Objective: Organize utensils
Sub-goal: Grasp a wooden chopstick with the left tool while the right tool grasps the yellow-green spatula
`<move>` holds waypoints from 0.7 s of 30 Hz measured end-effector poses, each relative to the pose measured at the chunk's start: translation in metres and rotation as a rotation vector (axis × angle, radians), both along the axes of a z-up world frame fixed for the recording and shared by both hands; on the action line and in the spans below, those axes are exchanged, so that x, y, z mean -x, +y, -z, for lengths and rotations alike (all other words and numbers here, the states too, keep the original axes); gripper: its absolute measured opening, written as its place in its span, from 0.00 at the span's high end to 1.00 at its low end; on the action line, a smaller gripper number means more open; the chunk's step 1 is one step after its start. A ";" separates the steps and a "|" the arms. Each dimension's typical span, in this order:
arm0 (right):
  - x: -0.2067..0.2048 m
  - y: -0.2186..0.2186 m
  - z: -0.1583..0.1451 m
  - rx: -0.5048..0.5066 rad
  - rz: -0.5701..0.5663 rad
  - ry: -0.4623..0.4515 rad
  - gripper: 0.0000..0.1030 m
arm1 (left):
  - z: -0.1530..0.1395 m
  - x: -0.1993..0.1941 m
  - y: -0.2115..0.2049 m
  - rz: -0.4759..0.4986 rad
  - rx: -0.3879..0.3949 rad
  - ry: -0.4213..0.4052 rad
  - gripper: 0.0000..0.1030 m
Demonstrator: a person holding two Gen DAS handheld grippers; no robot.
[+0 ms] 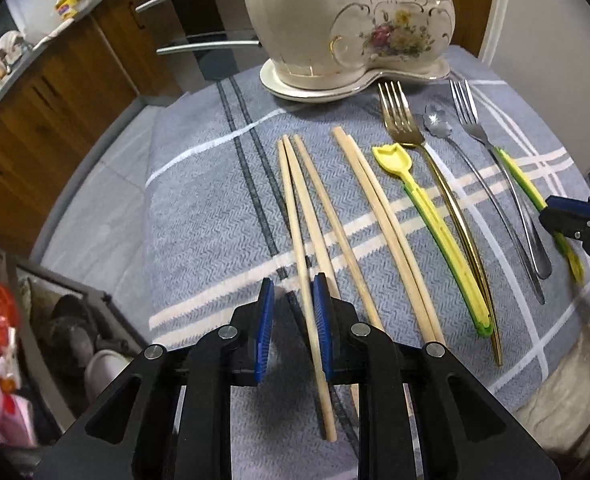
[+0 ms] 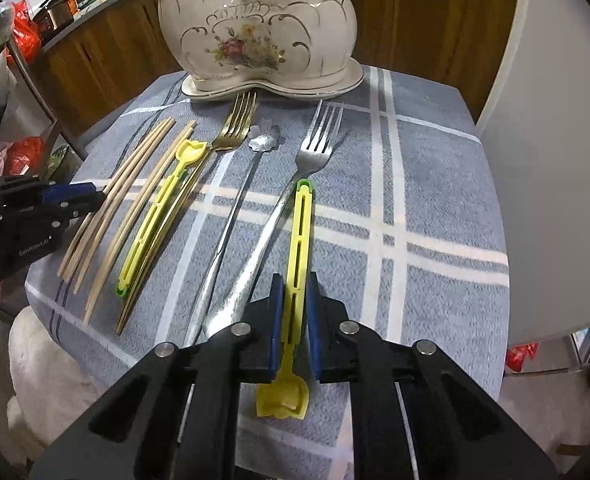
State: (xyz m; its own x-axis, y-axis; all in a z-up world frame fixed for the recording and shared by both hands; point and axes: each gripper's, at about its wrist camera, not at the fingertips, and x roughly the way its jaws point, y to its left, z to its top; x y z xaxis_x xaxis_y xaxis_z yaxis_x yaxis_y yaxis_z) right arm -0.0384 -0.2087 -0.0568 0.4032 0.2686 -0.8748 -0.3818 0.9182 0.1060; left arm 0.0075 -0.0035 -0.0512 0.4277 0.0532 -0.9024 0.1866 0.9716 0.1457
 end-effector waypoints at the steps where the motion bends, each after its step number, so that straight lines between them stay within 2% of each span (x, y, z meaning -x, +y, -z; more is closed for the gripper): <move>1: 0.000 0.001 -0.001 0.004 -0.009 0.001 0.89 | 0.000 -0.001 0.000 -0.002 -0.001 0.011 0.79; 4: -0.003 0.000 0.000 -0.001 -0.033 0.008 0.89 | -0.001 -0.009 0.002 0.002 0.003 0.057 0.79; 8: -0.004 -0.003 0.000 -0.028 -0.031 0.002 0.91 | -0.001 -0.019 -0.003 0.052 -0.025 0.079 0.79; 13: 0.002 -0.008 -0.001 -0.027 -0.006 -0.054 0.91 | -0.003 -0.029 0.001 0.104 0.007 0.073 0.79; 16: 0.006 -0.017 -0.004 -0.029 0.025 -0.095 0.91 | -0.002 -0.029 0.005 0.125 0.051 0.075 0.84; 21: 0.013 -0.030 -0.009 -0.081 0.034 -0.118 0.91 | -0.001 -0.028 0.006 0.159 0.068 0.033 0.84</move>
State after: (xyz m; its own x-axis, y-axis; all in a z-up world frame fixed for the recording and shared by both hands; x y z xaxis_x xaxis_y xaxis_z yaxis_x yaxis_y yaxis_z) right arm -0.0515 -0.2387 -0.0481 0.5118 0.3213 -0.7968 -0.3649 0.9209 0.1370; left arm 0.0358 0.0028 -0.0507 0.3957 -0.0741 -0.9154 0.3427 0.9366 0.0723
